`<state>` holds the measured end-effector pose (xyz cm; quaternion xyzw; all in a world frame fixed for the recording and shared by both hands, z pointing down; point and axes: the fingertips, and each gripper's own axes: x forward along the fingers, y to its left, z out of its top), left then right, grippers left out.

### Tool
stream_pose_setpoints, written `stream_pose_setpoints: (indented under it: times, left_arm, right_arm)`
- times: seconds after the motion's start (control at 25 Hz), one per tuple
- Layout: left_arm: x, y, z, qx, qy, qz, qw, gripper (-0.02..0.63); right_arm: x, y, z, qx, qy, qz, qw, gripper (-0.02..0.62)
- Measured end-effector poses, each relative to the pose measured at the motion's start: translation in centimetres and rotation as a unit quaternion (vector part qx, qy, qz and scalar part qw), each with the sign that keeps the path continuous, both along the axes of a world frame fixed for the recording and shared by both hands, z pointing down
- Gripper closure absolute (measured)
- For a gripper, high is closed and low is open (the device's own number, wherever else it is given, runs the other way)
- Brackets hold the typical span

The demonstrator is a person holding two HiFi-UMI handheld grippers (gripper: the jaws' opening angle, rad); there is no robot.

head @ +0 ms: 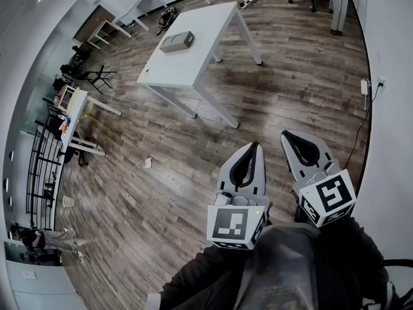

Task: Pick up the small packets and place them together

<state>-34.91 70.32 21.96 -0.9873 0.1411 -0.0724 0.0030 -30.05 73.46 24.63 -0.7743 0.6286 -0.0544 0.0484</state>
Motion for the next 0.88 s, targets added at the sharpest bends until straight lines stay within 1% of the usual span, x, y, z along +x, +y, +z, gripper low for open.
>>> stream_pose_setpoints:
  times: [0.24, 0.44, 0.6, 0.72, 0.88]
  left_arm:
    - [3.0, 1.6, 1.0, -0.005, -0.008, -0.002, 1.0000, 0.603]
    - [3.5, 2.2, 3.4, -0.020, -0.037, 0.001, 0.9991, 0.603]
    - [3.6, 0.8, 4.7, -0.031, -0.044, -0.003, 0.9986, 0.603]
    - [4.3, -0.8, 5.5, -0.046, -0.040, -0.001, 0.9981, 0.603]
    - [5.9, -3.9, 6.2, -0.063, -0.029, 0.009, 0.9976, 0.603]
  right_arm:
    - [2.5, 1.2, 0.5, 0.003, -0.001, -0.012, 1.000, 0.595]
    - [3.2, 1.6, 2.8, -0.008, -0.034, -0.015, 0.999, 0.594]
    - [3.1, 0.5, 3.8, 0.000, -0.057, -0.030, 0.998, 0.594]
    - [3.1, -1.0, 4.4, -0.008, -0.054, -0.045, 0.997, 0.577]
    - [4.2, -3.6, 5.4, -0.024, -0.053, -0.043, 0.997, 0.577]
